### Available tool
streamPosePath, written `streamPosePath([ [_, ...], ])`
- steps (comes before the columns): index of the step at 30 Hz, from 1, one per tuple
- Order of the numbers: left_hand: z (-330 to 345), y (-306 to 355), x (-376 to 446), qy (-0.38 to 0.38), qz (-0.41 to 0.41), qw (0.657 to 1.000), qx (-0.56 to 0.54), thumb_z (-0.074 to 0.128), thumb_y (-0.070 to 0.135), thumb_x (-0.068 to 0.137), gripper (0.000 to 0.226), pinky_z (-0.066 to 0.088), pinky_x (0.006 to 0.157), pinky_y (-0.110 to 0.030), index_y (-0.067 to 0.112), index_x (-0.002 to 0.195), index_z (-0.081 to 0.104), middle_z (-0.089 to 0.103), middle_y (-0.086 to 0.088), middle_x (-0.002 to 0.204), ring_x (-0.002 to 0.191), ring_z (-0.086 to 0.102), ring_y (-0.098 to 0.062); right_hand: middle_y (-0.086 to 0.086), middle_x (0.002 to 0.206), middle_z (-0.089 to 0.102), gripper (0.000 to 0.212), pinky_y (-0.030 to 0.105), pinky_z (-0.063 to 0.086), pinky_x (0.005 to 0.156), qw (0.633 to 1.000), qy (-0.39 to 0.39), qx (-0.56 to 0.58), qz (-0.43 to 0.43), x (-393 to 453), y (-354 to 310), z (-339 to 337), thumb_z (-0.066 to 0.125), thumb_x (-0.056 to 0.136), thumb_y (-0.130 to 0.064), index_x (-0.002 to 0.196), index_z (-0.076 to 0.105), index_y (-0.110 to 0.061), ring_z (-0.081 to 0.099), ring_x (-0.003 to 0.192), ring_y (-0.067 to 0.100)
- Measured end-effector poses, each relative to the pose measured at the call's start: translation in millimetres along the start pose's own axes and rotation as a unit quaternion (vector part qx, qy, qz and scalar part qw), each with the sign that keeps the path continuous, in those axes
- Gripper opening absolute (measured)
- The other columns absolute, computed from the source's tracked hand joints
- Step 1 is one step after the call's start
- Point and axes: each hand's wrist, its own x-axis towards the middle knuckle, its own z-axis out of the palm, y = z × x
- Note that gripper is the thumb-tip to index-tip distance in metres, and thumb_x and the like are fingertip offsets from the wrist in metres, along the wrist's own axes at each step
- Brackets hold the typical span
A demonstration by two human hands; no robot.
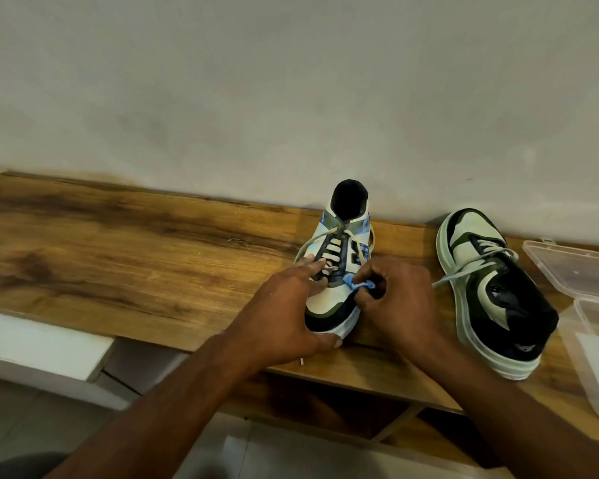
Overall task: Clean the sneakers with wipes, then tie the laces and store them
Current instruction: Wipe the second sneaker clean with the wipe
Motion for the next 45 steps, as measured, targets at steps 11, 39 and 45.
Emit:
streamPosePath([
  [11,0,-2,2,-0.009,0.004,1.0,0.006,0.086,0.062,0.069,0.093,0.027,0.126,-0.035,0.022,0.147,0.057,0.028,0.013,0.168,0.155,0.014,0.0,-0.014,0.086,0.071,0.023,0.007,0.046,0.067,0.998,-0.047,0.018,-0.025,-3,-7,-4,0.082,0.074,-0.007,0.087,0.079,-0.026,0.063,0.072,-0.002],
  [39,-1,0,1,-0.008,-0.002,1.0,0.004,0.088,0.06,0.068,0.093,0.028,0.125,-0.037,0.023,0.147,0.056,0.029,0.014,0.167,0.155,0.014,0.0,-0.013,0.086,0.069,0.022,0.014,0.052,0.069,0.999,-0.04,-0.001,-0.036,4,-7,-5,0.081,0.077,-0.01,0.093,0.081,-0.025,0.063,0.074,-0.001],
  [45,-1,-2,1,-0.004,0.006,1.0,-0.015,0.088,0.059,0.069,0.091,0.03,0.125,-0.038,0.024,0.147,0.057,0.032,0.012,0.166,0.155,0.017,-0.001,-0.01,0.091,0.069,0.026,0.004,0.041,0.072,0.993,-0.07,-0.032,-0.089,-2,-10,3,0.078,0.074,-0.008,0.094,0.081,-0.025,0.06,0.079,0.0],
])
